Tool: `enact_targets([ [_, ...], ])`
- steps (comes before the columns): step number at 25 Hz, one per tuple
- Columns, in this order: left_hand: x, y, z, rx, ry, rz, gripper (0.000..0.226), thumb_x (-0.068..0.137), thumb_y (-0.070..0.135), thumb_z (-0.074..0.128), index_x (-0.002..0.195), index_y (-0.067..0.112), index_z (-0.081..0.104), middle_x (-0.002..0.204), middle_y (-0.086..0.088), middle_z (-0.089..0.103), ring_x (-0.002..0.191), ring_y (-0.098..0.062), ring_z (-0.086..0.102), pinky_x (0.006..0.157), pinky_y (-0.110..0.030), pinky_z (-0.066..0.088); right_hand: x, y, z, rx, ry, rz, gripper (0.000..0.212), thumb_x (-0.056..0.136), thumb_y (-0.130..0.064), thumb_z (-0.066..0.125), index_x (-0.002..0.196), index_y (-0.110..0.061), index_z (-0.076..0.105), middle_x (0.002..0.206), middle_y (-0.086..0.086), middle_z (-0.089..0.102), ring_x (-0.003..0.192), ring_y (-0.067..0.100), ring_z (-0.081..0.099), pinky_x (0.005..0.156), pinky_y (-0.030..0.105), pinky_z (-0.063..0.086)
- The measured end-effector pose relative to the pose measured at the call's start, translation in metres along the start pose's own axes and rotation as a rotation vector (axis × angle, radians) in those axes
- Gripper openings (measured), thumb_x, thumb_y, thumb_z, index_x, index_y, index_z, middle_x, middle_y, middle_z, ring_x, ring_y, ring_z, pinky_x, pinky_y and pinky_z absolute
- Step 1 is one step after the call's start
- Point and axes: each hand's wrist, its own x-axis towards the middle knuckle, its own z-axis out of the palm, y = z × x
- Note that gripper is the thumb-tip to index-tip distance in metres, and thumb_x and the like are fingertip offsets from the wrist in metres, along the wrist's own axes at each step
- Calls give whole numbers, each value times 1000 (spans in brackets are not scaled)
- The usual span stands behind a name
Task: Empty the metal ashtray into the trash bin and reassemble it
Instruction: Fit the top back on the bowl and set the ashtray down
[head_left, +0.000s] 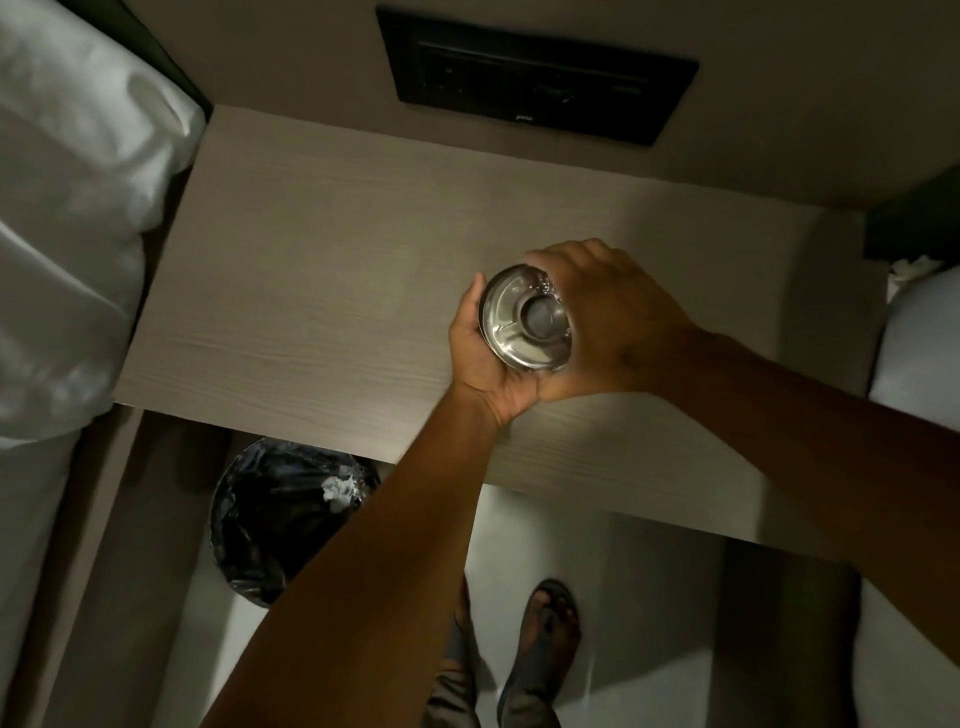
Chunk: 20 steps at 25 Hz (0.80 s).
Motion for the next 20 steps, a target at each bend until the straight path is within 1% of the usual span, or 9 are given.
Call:
enact_targets([
  [3,3,0,-2,-16,-5,-19,74,84,60,64,132,4,61,131,-20,61,122,-34,59,113,-48,40,0,6,0,47,36,28,122,48,-61,87,148,-9,39,146,10,49,132,28,45,110,44,38],
  [4,3,0,-2,-30,-9,-28,75,85,60,63,133,4,60,131,-20,60,121,-34,59,112,-48,41,0,6,0,59,57,33,121,48,-59,88,147,-9,39,146,11,49,132,28,45,110,44,39],
  [6,4,-2,3,-94,-11,-40,68,90,59,58,128,2,64,123,-21,66,114,-33,65,102,-47,50,1,5,0,75,77,37,120,48,-56,88,147,-9,39,146,10,48,132,27,45,109,43,40],
  [8,4,-3,5,-133,2,-31,64,94,57,52,120,1,68,114,-21,71,106,-33,69,94,-45,55,3,4,0,78,56,29,120,49,-53,89,148,-9,37,147,9,47,133,26,44,109,38,39],
  [13,4,-4,8,-103,75,-8,65,94,59,50,119,1,68,112,-20,71,105,-31,69,95,-43,55,4,6,6,103,27,23,120,53,-55,89,150,-9,36,149,7,46,134,23,43,108,34,36],
  [15,4,-4,8,-102,100,2,64,94,58,51,117,2,70,112,-19,71,107,-30,66,103,-42,50,5,6,8,112,39,48,118,52,-52,89,149,-10,36,148,6,47,133,24,44,106,33,36],
  [17,5,-4,9,-107,129,22,63,93,58,52,118,2,68,114,-18,68,111,-29,62,116,-40,36,6,3,11,118,63,84,117,53,-51,89,149,-10,36,147,7,49,131,26,45,105,34,37],
  [18,5,-5,9,-107,141,32,63,93,58,53,119,2,67,115,-17,66,114,-28,60,121,-38,29,6,0,13,122,80,108,117,55,-52,88,150,-9,36,146,8,50,130,27,46,105,36,38],
  [20,6,-7,9,-108,153,48,63,93,57,52,116,1,69,117,-16,65,123,-26,53,123,-37,22,4,-6,18,148,131,184,116,56,-53,88,150,-9,36,144,9,51,128,28,47,104,38,39],
])
